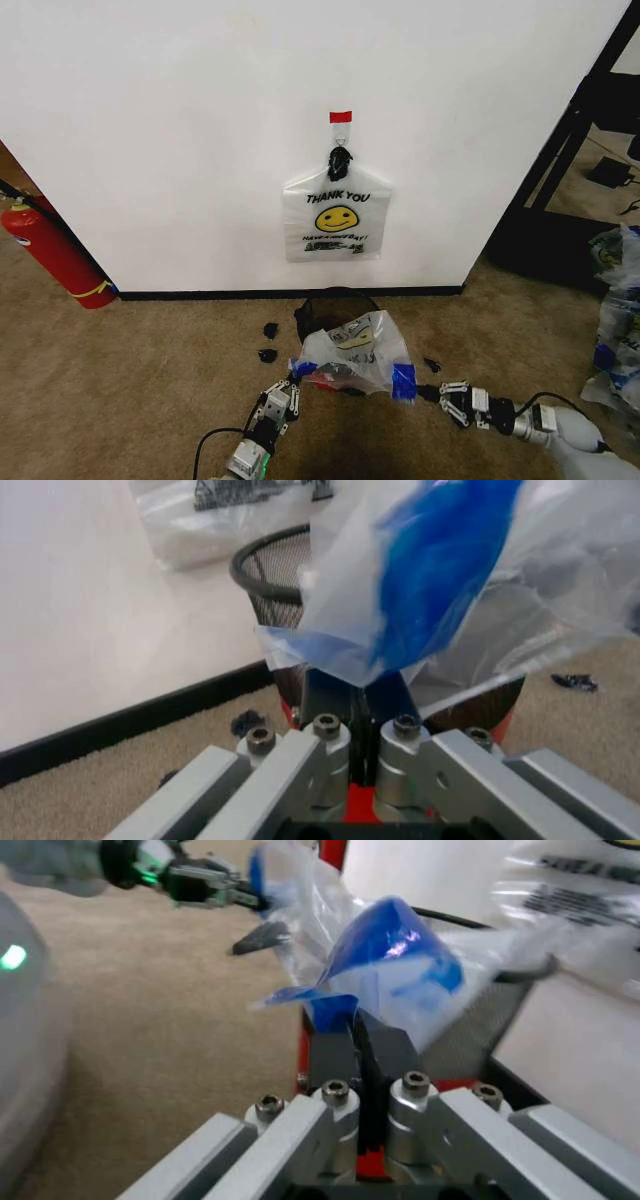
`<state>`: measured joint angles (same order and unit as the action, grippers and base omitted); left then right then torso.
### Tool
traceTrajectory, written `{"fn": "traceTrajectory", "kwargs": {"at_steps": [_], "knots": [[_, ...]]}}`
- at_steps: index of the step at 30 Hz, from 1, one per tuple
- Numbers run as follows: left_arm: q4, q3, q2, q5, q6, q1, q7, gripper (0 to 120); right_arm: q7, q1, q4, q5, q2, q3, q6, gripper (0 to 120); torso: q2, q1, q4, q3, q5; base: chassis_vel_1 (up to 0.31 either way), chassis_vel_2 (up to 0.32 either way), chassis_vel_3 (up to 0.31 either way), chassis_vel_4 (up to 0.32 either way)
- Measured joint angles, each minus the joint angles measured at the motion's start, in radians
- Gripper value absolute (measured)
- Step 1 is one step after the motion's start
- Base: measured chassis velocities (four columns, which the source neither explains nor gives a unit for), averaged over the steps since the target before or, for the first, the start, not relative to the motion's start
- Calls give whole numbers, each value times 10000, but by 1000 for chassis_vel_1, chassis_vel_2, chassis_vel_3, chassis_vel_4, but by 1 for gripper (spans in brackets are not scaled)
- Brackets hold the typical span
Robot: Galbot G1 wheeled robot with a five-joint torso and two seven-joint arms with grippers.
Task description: Pick up the garbage bag from the wall and place it over the trash bin.
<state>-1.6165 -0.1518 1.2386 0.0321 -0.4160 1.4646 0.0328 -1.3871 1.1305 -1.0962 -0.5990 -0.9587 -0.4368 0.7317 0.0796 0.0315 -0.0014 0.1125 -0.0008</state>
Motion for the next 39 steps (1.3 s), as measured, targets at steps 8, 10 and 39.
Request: {"fn": "traceTrajectory", "kwargs": {"at_steps": [8, 10, 39], "knots": [[-4, -40, 6, -48, 13, -6, -12, 0, 687, -514, 374, -331, -151, 98, 81, 0, 1, 0, -1, 0, -1, 0, 0, 0, 0], [-4, -51, -13, -50, 18, -6, -15, 0, 732, -581, 483, -348, -145, 98, 105, 0, 1, 0, -1, 0, -2, 0, 0, 0, 0], [-136, 29, -70, 588, 505, 278, -240, 0, 4051, -1193, 1930, -1157, -1215, 911, 387, 0, 0, 0, -1, -1, -1, 0, 0, 0, 0]]}}
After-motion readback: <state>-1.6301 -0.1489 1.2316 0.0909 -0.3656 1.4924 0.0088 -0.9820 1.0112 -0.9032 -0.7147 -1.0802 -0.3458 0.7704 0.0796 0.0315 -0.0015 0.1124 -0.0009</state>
